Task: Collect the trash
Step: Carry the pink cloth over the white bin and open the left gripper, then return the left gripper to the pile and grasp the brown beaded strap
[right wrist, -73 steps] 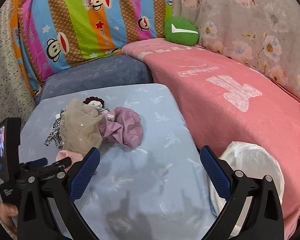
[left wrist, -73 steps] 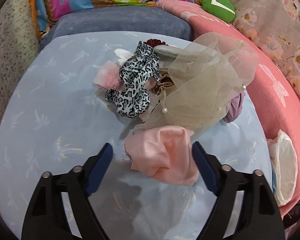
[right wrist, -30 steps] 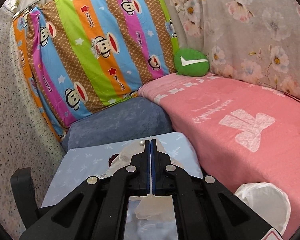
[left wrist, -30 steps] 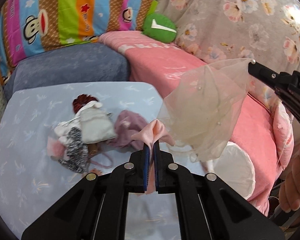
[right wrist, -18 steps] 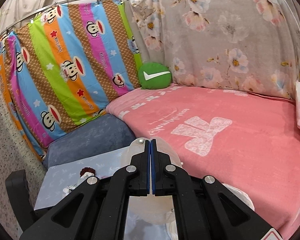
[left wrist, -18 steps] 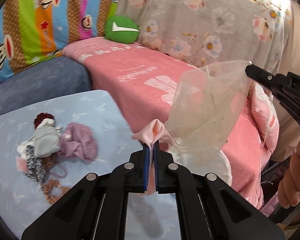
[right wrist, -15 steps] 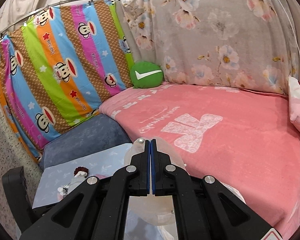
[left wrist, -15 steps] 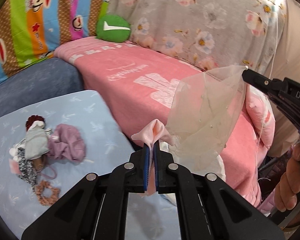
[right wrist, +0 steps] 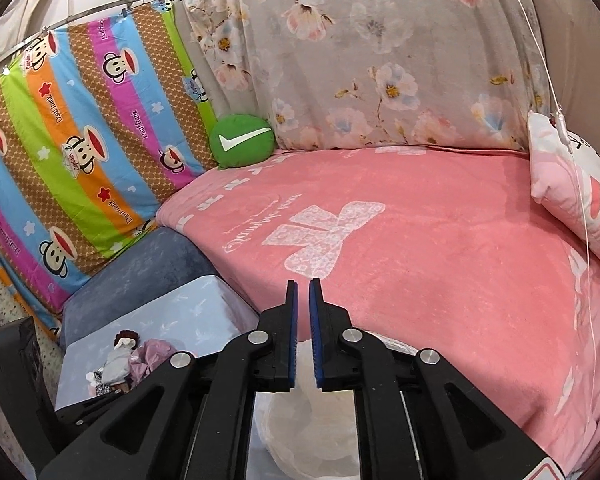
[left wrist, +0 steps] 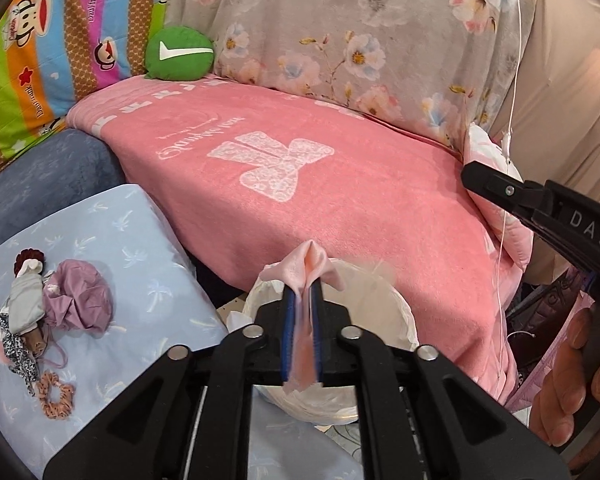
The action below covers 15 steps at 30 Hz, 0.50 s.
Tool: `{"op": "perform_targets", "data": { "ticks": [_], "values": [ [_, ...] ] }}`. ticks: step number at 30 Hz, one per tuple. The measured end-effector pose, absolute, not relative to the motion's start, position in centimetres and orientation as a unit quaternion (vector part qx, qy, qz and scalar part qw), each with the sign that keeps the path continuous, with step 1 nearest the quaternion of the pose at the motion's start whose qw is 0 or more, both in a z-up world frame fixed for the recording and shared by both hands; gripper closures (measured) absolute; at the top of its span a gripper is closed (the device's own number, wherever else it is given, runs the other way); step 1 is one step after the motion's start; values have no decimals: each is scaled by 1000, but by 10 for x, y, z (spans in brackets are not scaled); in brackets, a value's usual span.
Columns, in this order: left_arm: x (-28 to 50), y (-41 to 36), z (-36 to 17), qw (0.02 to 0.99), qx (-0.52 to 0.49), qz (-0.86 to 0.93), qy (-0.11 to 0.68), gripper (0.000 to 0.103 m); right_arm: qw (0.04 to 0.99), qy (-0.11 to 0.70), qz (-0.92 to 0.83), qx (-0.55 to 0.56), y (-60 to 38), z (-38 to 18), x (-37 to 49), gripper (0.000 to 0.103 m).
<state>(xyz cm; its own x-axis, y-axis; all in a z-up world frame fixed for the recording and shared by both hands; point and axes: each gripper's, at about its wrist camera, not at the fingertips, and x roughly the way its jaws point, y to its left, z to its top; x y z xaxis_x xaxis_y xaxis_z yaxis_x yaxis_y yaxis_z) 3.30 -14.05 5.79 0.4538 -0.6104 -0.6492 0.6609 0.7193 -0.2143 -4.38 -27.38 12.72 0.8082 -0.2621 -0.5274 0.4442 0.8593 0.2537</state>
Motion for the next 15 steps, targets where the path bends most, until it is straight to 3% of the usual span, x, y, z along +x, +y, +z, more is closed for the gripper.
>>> {"op": "perform_targets", "data": {
  "ticks": [3,4,15],
  "values": [
    [29,-141,59,859,32,-364,357,40,932,243,-193,188,-274,126,-48,78],
    [27,-141,60,864,29,-361,350,33,932,243,-193,188,-275,126,-49,78],
    [27,-143,63,866,28,-360,346,33,931,246,-191,189,-272,124,-52,71]
  ]
}}
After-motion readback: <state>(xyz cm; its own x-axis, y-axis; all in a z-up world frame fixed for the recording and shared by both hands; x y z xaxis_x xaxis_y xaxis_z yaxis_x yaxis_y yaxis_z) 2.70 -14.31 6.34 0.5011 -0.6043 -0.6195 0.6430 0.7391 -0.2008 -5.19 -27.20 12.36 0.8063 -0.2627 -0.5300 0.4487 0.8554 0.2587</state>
